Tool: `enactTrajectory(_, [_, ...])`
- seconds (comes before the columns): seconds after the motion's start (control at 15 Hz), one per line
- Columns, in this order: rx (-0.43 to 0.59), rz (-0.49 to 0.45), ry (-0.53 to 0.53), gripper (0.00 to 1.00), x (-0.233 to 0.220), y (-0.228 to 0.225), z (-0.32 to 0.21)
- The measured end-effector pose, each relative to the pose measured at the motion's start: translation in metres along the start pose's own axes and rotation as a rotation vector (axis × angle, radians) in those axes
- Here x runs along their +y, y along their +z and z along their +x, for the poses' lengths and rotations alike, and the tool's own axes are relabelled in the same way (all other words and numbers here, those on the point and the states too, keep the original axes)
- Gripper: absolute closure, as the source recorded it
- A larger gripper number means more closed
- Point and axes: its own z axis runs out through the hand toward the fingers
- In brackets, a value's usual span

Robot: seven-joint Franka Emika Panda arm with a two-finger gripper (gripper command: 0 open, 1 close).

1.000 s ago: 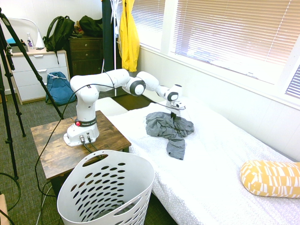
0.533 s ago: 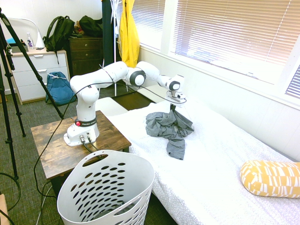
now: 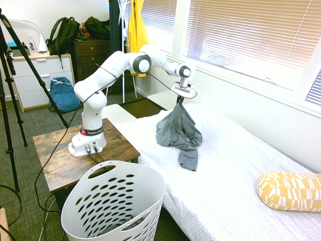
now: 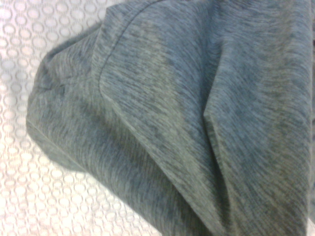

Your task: Put my clothes in the laundry bag

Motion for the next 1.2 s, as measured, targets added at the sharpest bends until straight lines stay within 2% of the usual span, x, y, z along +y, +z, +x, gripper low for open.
enactTrajectory(0.4, [-0.011,-0.165,-0.134,1.00,0.124,-0.067,-0.057])
enactTrajectory(0.53, [-0.014,-0.234,-0.154,1.00,0.170,-0.070,-0.071])
enactTrajectory(0.73, [-0.030,-0.398,-0.186,1.00,0.256,-0.068,-0.093])
enactTrajectory(0.93, [-0.095,-0.548,-0.194,1.00,0.353,-0.057,-0.127])
enactTrajectory(1.2, [-0.148,-0.639,-0.153,1.00,0.463,-0.054,-0.173])
